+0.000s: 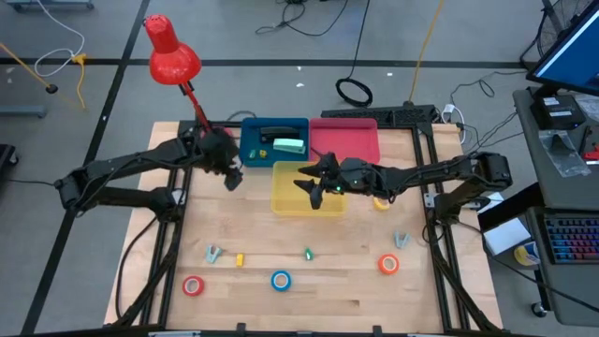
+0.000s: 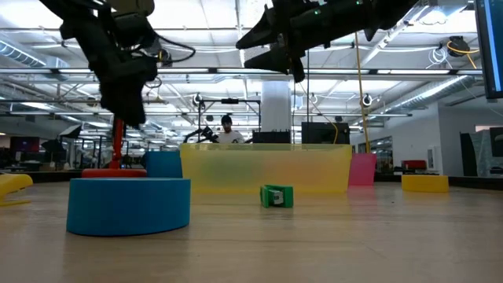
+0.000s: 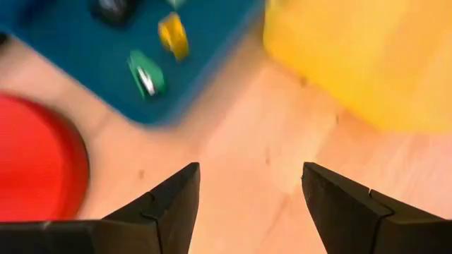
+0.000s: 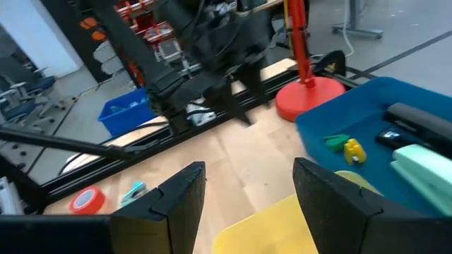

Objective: Pick and place Stapler, Stapler remover, tape
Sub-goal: Put the yellow stapler into the blue bin

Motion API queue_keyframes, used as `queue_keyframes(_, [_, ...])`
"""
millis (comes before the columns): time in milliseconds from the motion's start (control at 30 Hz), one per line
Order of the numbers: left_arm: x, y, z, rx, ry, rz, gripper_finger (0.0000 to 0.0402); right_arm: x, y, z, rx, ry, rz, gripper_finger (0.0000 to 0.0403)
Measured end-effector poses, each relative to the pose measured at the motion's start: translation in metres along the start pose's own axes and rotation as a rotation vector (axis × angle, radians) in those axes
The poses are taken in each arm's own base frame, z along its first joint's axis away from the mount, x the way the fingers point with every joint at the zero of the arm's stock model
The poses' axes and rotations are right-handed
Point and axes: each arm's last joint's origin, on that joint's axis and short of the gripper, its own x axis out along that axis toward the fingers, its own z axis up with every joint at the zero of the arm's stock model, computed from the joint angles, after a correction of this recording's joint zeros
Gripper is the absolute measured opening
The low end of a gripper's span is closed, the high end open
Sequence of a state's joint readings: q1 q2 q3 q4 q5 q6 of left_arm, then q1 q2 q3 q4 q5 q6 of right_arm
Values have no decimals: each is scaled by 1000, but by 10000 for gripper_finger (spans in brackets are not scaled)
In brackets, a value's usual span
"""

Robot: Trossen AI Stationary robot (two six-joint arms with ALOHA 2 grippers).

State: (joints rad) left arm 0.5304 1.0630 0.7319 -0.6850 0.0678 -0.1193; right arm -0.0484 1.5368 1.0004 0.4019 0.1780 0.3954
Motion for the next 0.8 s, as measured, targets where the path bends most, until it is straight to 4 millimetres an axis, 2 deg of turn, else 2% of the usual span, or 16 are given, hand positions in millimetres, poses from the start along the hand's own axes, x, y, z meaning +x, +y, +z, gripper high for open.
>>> queue_keyframes(167, [0,-2,-9,-5,87,-6,248,2,-14,6,10,-18,-38,210])
queue_keyframes(433, [0,1,-1,111,4,119,248,4,-37,15,26,-44,-107,207])
queue_keyframes(567, [1,4,0,168,0,127,248,5,-49,20,35,-57,-141,207])
queue_keyframes(800, [0,13,1,137,3,147,248,4,-65,25,46,-74,-185,207])
